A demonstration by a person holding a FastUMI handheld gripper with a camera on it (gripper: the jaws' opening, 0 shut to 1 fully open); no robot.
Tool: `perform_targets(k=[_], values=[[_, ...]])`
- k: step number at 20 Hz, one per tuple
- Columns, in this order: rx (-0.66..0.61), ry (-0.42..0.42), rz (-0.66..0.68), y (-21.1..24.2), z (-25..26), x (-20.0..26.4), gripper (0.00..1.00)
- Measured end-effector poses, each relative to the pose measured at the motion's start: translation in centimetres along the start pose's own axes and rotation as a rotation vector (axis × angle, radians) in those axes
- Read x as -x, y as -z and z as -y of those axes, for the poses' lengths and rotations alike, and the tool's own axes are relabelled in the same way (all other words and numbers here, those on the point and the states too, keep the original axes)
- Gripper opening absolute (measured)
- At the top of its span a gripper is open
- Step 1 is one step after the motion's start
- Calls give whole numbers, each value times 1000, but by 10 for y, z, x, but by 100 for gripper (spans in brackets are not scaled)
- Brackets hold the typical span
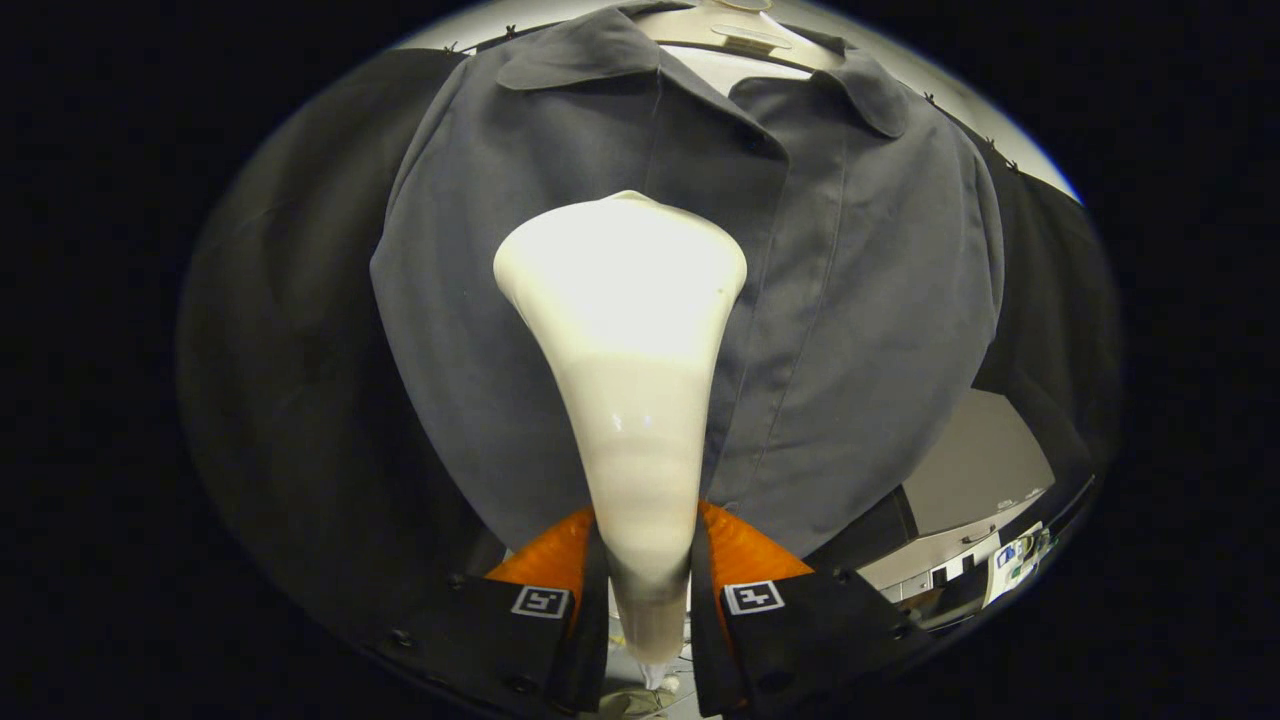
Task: Iron the clothes twice with a garment steamer, once on the left side and once on the right side.
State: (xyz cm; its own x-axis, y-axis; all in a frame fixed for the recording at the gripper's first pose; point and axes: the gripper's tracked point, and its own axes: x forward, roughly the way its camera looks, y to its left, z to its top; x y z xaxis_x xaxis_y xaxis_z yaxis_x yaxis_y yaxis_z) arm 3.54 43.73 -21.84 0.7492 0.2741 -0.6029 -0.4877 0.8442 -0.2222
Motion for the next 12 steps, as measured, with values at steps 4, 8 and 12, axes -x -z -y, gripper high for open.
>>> perform_targets(k=[4,8,12], values=[[13,-6,-44,24,-1,-9,42],[19,-5,-90,58,0,-23,42],[24,-12,-130,80,-5,-31,42]])
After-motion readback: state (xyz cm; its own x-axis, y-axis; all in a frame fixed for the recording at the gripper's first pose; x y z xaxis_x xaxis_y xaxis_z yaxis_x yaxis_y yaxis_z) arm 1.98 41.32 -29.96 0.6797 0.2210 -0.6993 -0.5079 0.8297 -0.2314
